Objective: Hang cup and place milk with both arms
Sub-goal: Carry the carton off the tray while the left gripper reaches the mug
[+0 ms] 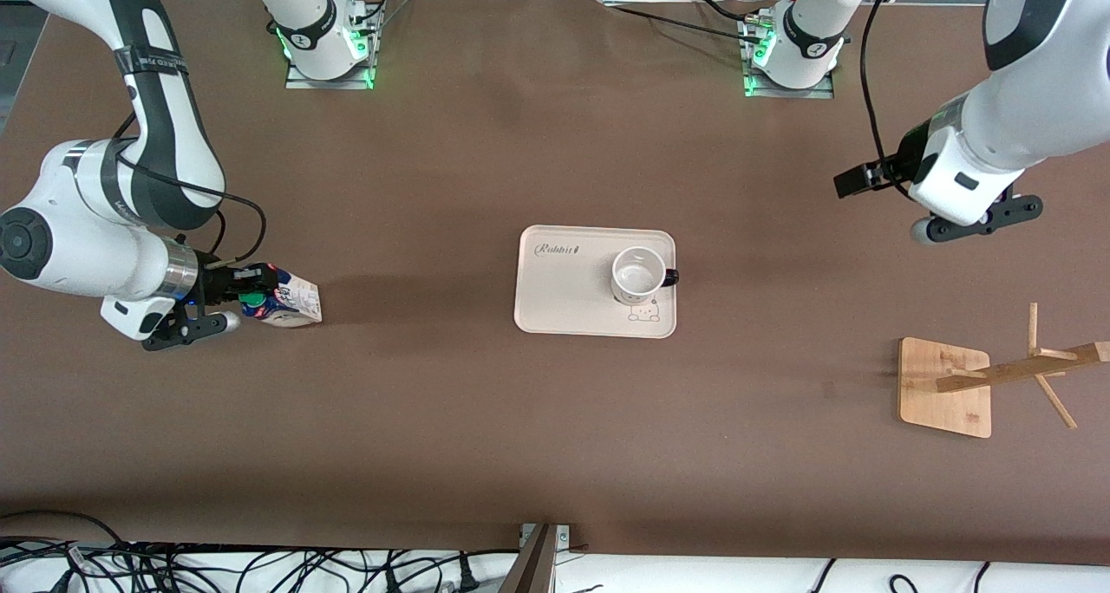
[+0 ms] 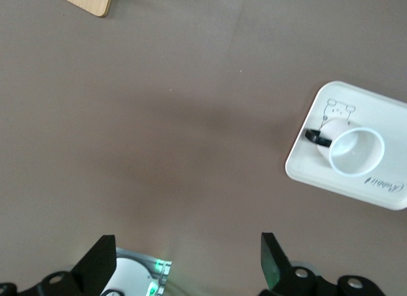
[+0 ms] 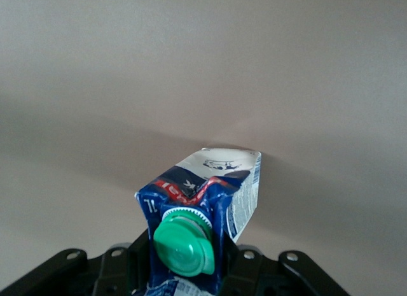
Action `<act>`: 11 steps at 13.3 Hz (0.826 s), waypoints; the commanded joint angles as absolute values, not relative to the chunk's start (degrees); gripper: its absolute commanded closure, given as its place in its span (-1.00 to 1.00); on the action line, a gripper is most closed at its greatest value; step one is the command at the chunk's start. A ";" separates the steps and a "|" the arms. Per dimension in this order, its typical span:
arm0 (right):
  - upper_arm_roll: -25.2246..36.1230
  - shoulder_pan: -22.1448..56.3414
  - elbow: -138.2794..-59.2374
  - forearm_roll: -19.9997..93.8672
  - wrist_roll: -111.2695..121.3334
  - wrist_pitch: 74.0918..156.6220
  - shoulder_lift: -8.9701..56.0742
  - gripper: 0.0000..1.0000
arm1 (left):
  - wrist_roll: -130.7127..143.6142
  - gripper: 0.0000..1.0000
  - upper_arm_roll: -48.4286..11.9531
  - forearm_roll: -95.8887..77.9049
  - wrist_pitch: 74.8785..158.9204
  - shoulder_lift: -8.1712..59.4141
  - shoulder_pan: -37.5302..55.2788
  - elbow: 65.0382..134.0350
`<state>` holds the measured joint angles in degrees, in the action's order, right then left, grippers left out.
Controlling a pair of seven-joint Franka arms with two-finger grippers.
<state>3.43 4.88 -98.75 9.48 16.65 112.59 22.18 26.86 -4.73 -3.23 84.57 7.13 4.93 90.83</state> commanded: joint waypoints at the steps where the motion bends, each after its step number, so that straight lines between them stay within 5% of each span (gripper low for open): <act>1: 3.60 4.92 -100.90 10.81 16.96 113.99 20.56 0.17 | 31.53 -1.00 -5.01 -6.49 88.39 9.66 5.10 89.21; 6: 3.60 3.52 -100.90 10.90 16.61 115.14 21.88 -0.12 | 59.80 -1.00 -5.54 -8.18 102.81 21.51 11.68 84.13; 9: 3.52 3.25 -99.68 10.90 16.35 114.96 21.80 -0.85 | 77.64 -1.00 -5.28 -6.51 106.78 28.72 15.72 80.60; 11: 3.52 3.34 -98.18 10.81 15.56 114.43 21.71 -1.00 | 90.20 -1.00 -5.10 -3.70 107.75 30.75 18.53 80.60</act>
<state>3.84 3.75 -99.34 9.60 16.08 114.74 22.26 80.05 -5.82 -6.29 108.29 28.11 15.99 83.79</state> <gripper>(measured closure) 0.163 0.000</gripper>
